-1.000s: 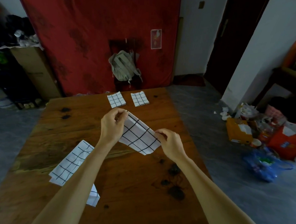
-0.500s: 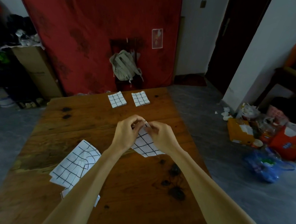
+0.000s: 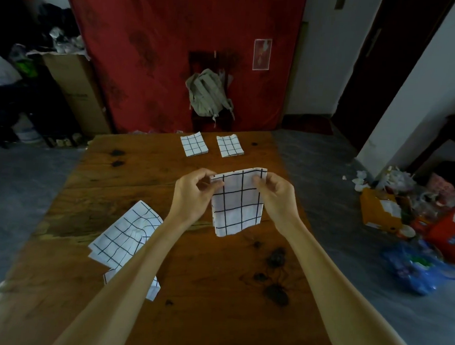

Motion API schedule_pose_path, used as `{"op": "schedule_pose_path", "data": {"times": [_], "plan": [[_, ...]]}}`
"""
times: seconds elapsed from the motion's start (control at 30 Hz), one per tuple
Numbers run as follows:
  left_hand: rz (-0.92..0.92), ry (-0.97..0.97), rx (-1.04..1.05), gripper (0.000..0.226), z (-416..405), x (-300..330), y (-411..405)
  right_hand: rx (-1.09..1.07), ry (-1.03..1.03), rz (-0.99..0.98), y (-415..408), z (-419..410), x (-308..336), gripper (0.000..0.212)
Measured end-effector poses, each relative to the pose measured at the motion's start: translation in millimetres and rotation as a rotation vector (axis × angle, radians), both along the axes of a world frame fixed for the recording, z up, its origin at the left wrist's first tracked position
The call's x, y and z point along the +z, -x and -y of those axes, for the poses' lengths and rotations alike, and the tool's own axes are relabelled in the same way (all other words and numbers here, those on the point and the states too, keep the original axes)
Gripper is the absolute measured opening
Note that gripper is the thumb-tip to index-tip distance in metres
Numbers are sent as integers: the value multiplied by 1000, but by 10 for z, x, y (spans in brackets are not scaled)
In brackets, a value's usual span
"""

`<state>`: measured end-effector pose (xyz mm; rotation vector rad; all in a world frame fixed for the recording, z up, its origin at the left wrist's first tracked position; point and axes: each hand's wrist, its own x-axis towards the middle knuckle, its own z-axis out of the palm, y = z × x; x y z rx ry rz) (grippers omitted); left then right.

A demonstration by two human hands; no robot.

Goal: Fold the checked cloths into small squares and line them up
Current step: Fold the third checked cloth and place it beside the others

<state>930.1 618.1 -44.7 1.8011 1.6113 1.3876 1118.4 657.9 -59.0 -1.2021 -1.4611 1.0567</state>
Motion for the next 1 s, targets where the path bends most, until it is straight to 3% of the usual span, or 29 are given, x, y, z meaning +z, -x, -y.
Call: {"op": "schedule_pose_path", "data": {"times": [0.3, 0.47, 0.6, 0.83, 1.0], "plan": [[86, 4, -14, 12, 56, 110, 47, -28, 2, 36, 48, -1, -1, 25], [106, 15, -24, 19, 62, 152, 40, -23, -2, 29, 34, 9, 44, 18], [119, 34, -24, 9, 27, 109, 64, -18, -23, -27, 9, 20, 87, 19], [123, 56, -20, 17, -3, 98, 40, 5, -2, -59, -17, 33, 96, 13], [144, 50, -2, 8, -22, 127, 49, 10, -9, -48, -59, 8, 73, 21]]}}
